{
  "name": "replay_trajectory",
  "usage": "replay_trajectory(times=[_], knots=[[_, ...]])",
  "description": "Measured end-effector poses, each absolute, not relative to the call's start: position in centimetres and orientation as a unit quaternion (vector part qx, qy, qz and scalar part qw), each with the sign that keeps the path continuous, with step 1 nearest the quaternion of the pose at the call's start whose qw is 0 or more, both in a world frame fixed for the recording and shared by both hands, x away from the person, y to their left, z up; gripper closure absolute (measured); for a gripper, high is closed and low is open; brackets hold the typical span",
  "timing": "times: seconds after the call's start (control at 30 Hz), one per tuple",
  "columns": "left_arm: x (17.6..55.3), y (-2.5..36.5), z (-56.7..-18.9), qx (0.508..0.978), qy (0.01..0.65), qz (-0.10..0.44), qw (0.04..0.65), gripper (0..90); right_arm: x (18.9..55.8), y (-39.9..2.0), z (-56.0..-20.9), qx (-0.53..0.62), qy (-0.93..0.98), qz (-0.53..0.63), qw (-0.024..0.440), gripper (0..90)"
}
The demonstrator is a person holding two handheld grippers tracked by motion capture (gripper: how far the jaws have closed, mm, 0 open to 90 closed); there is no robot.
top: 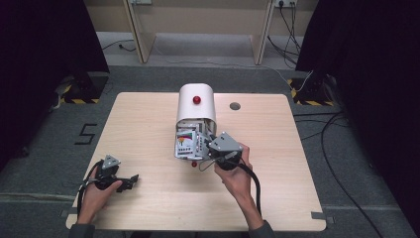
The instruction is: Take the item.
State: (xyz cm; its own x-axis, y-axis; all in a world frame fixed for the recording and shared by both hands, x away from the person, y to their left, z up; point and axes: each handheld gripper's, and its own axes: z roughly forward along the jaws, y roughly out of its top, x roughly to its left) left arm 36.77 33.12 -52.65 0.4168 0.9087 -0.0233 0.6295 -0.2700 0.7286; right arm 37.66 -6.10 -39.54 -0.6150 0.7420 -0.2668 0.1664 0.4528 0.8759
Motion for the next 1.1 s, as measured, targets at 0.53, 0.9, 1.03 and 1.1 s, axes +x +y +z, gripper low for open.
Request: replay_trajectory(times=[0.53,0.9,1.03,1.1], knots=[[36.8,33.1,-52.6,0.77,0.499,0.206,0.34,0.0,37.1,-7.1,-38.8,0.272,0.773,0.477,0.318,88.4],[36.8,33.1,-52.6,0.77,0.499,0.206,0.34,0.0,36.3,-7.9,-37.8,0.266,0.762,0.5,0.312,88.8],[36.8,33.1,-52.6,0.77,0.499,0.206,0.34,0.0,36.1,-8.3,-37.7,0.265,0.76,0.506,0.31,88.8],[36.8,33.1,-52.6,0.77,0.499,0.206,0.34,0.0,36.0,-8.4,-37.7,0.266,0.758,0.51,0.309,88.8]])
